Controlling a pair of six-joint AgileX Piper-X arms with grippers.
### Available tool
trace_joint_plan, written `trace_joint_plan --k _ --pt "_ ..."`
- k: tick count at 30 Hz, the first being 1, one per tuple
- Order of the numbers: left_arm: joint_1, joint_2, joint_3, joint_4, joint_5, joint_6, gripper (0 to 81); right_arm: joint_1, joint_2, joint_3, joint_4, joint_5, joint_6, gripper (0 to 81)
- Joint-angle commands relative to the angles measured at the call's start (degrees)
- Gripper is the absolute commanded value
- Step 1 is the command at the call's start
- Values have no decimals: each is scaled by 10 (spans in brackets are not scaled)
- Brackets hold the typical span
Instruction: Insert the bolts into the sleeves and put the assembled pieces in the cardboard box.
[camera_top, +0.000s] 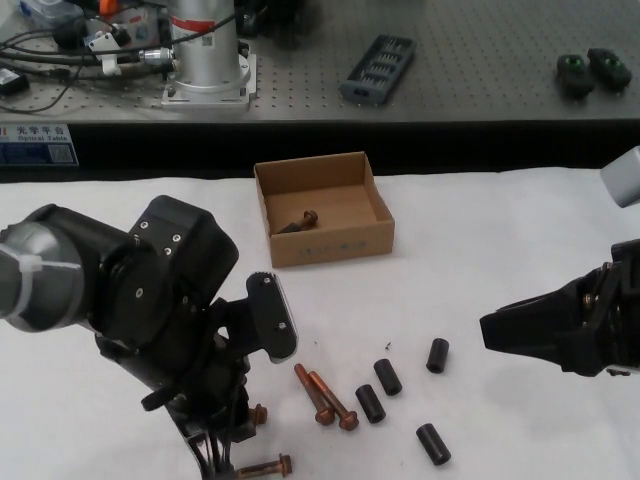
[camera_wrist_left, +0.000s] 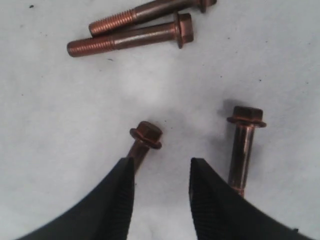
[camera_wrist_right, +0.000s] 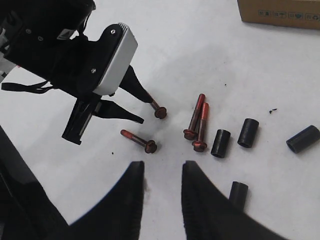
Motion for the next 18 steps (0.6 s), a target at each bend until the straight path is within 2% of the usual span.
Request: trace_joint_plan --k 1,11,15,18 --pt "1 0 -4 -1 1 11 273 1 0 -6 0 -4 -4 211" --pt "1 35 -4 26 2 18 281 1 0 -6 0 -4 -4 211" --pt "0 35 -4 38 37 19 279 1 0 -6 0 -4 -4 211" --pt "0 35 -4 39 36 12 279 1 0 -6 0 -4 -4 211"
